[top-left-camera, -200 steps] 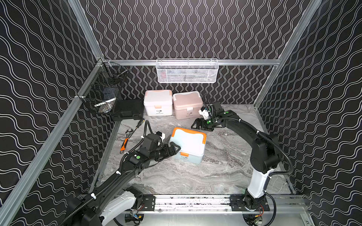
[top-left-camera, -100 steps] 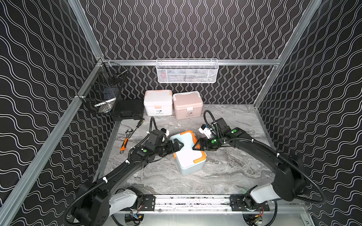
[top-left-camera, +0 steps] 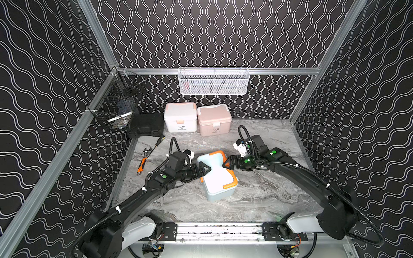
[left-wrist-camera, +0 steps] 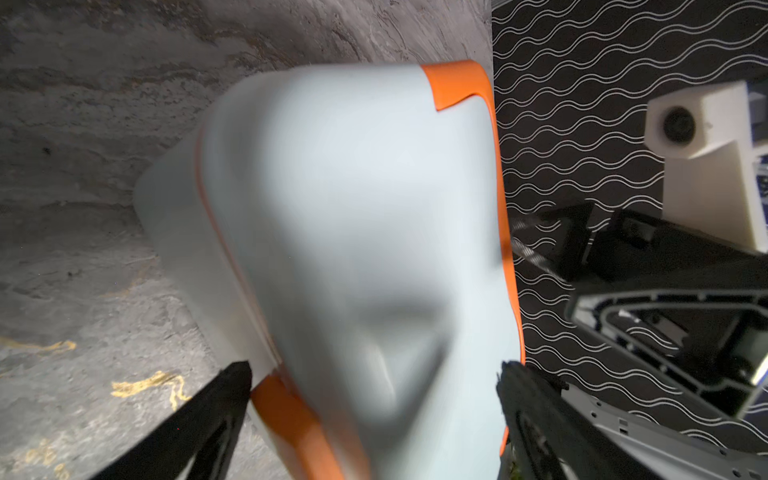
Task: Open first aid kits and take out gauze
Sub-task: Adjust the first aid kit at the center of the board.
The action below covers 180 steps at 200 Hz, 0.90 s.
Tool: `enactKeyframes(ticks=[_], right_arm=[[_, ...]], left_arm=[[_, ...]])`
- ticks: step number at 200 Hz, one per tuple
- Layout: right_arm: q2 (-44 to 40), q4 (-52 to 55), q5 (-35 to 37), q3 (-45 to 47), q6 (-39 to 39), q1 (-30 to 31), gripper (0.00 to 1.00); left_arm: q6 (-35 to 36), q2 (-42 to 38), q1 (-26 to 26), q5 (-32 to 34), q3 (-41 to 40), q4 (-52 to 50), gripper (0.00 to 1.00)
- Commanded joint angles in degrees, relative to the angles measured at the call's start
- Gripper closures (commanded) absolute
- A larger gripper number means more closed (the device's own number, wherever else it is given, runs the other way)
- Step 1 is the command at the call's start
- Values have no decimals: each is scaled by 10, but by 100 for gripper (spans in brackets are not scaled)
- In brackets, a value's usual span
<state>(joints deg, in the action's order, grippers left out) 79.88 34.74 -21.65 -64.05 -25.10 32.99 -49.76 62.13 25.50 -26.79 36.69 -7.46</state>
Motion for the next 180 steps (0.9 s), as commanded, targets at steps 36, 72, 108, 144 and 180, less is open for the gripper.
enactKeyframes(ticks=[36, 72, 108, 144, 180], right_arm=[[-8, -34, 77, 15, -56, -2, 0], [8, -54, 37, 23, -60, -5, 0], [0, -32, 13, 33, -54, -4, 0], [-49, -5, 64, 47, -42, -4, 1], [-65, 35, 82, 10, -16, 1, 8]], left_arm=[[-5, 29, 8, -23, -4, 41, 3], [-20, 53, 34, -17, 2, 77, 3], [-28, 69, 72, 0, 9, 96, 3], [-8, -2, 68, 57, 3, 33, 1], [1, -59, 62, 88, 2, -25, 1]])
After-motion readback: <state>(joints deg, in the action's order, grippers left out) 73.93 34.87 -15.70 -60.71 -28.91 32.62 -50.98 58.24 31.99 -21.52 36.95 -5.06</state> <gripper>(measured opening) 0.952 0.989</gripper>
